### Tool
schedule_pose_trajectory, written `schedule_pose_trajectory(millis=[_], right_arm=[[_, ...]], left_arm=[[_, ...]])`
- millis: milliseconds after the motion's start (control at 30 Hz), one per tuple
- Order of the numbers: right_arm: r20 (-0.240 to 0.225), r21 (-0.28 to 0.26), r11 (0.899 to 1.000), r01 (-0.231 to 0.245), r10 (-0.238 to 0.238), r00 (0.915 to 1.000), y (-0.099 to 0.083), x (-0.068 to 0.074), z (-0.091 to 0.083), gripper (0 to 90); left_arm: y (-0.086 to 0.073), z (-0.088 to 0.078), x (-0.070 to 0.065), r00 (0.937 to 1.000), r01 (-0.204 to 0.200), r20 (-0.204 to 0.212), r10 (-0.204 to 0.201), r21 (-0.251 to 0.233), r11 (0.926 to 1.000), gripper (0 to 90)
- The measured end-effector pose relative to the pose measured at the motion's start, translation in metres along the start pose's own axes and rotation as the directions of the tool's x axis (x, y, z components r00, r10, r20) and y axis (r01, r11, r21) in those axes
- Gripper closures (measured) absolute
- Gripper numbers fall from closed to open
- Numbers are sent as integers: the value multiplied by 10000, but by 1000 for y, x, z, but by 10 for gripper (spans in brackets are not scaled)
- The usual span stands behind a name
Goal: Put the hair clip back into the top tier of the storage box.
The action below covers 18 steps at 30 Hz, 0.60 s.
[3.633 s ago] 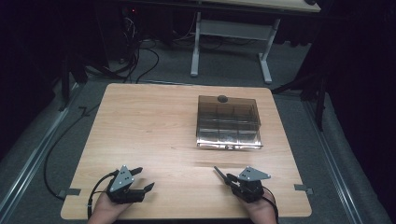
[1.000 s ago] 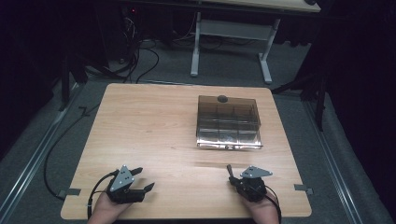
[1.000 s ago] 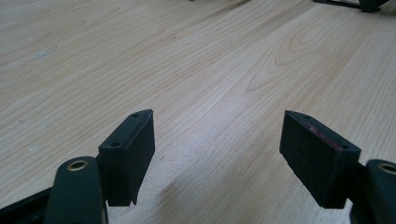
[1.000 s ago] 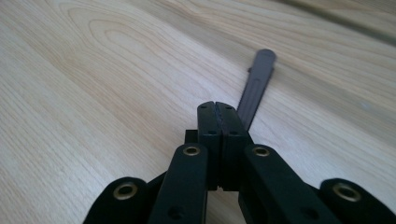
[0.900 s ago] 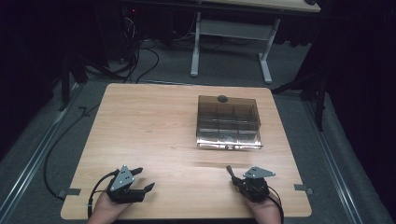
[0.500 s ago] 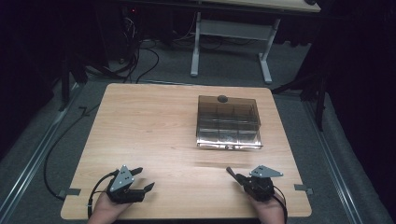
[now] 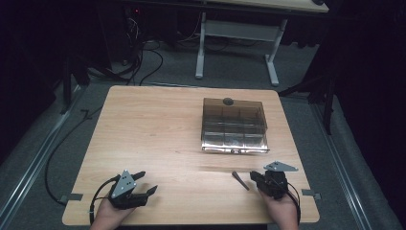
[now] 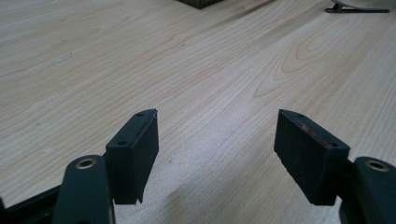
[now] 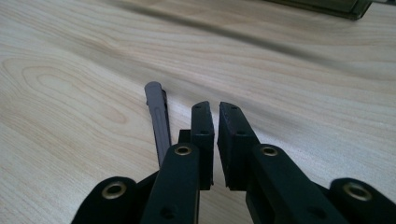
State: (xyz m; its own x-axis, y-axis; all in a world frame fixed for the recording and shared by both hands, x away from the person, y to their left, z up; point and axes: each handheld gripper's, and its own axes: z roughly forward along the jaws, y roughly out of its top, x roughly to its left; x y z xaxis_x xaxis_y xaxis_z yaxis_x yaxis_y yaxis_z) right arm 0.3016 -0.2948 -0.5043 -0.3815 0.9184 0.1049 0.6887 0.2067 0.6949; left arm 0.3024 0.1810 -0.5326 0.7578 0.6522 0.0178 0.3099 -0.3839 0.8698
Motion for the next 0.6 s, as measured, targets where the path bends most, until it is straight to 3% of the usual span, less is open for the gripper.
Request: schedule_pose_trajectory(millis=[200, 333, 600], right_arm=[[-64, 793, 9969, -21, 26, 10000, 4, -1, 2, 830], [35, 1435, 9896, 97, -103, 9999, 7, -2, 2, 807], [-26, 1970, 9800, 282, -283, 9996, 18, -3, -2, 796]], left_arm=[[0, 0, 2, 9999, 115, 19, -115, 79, 9999, 310], [1, 0, 2, 9999, 93, 79, -94, 122, 9999, 311], [1, 2, 1, 9999, 12, 102, -14, 159, 9999, 305]])
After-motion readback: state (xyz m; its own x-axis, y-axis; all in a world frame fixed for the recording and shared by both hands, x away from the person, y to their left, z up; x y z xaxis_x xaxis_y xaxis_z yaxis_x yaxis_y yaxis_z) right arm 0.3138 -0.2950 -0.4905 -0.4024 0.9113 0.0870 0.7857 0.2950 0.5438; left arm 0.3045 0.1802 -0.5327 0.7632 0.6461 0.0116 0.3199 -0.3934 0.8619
